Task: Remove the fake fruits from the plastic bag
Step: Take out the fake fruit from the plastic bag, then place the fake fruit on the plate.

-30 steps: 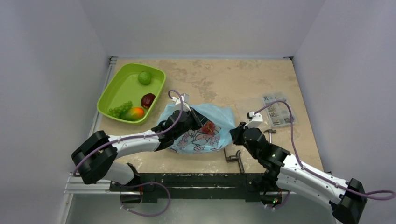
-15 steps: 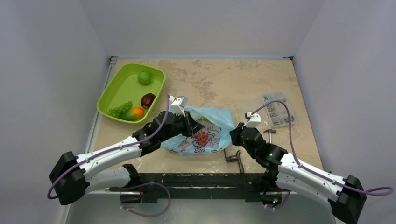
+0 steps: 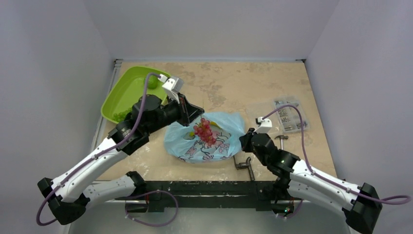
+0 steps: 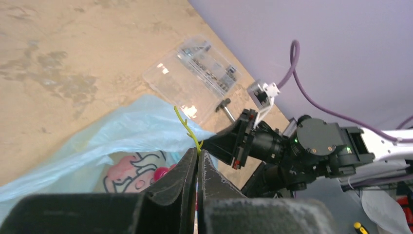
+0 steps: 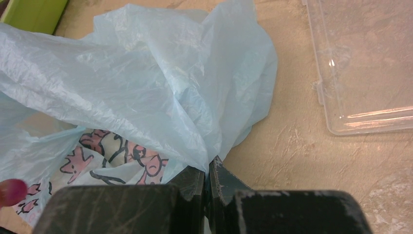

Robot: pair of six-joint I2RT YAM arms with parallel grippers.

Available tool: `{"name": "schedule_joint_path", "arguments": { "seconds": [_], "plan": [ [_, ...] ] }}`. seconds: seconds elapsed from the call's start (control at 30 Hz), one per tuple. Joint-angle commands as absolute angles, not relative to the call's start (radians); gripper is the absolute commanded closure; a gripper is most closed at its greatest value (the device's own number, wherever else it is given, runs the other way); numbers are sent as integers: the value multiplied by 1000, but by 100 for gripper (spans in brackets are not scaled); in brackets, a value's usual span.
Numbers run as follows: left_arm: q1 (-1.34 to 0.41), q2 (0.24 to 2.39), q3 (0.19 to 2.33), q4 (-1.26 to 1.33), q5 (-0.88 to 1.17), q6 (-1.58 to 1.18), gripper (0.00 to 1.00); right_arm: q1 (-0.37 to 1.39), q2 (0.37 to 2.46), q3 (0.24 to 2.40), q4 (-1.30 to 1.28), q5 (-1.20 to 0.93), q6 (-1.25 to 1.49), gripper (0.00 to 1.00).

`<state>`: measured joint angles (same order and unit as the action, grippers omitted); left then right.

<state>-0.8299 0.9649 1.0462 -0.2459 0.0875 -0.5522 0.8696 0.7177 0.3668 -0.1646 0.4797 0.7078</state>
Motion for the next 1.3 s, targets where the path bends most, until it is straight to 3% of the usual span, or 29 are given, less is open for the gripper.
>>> {"name": "schedule_joint_path", "arguments": {
  "seconds": [0.0, 0.33, 0.6, 0.83, 1.27],
  "plan": [
    [-716, 941, 1189, -434, 153, -469, 100, 871, 695, 372, -139, 505, 706, 100],
    [-572, 918, 1354, -790, -160, -302, 100, 871, 685, 365, -128, 496, 696, 100],
    [-534, 850, 1298, -830, -386, -290, 100, 872, 687, 361, -114, 484, 687, 100],
    [-480, 847, 1262, -752, -550, -257, 100, 871, 682, 359, -114, 479, 684, 100],
    [-250, 1093, 1304, -536, -516, -275, 100, 871, 663, 353, -112, 471, 680, 100]
  ]
}}
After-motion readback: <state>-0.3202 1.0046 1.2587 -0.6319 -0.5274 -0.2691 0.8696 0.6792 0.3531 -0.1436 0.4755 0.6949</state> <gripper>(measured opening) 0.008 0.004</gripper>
